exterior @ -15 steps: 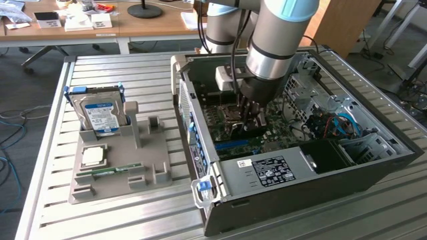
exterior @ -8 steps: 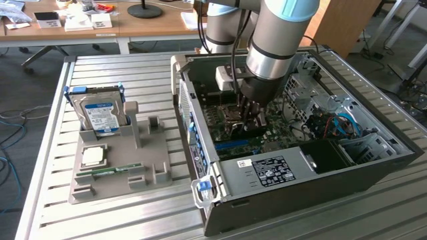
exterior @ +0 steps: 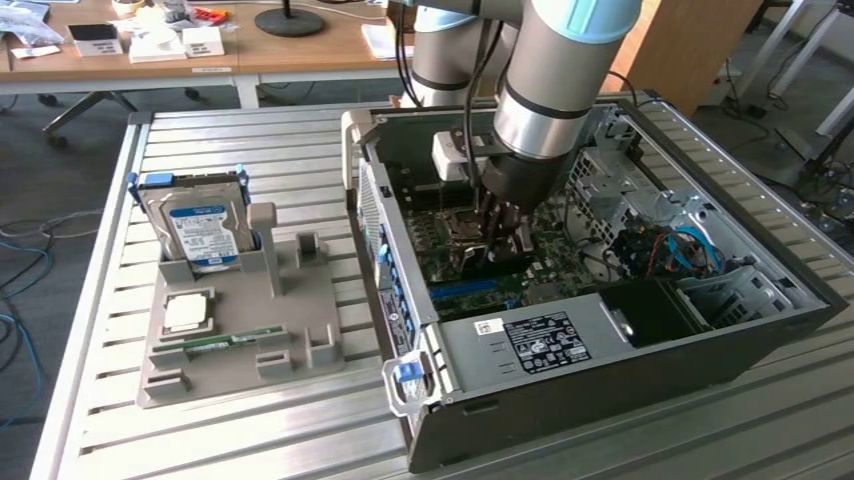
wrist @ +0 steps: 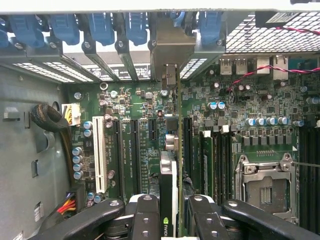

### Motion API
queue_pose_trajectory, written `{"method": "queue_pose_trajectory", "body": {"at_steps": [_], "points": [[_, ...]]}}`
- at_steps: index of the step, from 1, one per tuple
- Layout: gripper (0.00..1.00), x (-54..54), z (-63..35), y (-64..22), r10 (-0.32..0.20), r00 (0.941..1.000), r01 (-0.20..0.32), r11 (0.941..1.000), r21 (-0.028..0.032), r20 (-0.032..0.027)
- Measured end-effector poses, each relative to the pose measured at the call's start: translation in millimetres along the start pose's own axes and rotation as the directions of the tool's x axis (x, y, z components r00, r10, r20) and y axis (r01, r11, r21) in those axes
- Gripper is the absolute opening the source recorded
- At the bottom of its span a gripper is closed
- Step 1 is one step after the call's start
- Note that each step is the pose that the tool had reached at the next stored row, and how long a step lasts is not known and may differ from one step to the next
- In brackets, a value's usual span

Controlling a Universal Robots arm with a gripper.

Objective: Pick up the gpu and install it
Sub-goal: 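Insert the gpu into the slot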

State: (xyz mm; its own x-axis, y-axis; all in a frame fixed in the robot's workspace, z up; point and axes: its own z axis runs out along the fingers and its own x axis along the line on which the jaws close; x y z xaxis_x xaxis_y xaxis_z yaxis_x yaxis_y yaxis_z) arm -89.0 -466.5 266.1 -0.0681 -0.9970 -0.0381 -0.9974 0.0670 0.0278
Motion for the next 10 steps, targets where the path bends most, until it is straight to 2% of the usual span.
{"method": "queue_pose_trajectory", "body": {"at_steps": [10], "points": [[0.27, 0.0, 0.1, -0.5, 0.0, 1.0, 0.0, 1.0, -0.0022, -0.0003]]}}
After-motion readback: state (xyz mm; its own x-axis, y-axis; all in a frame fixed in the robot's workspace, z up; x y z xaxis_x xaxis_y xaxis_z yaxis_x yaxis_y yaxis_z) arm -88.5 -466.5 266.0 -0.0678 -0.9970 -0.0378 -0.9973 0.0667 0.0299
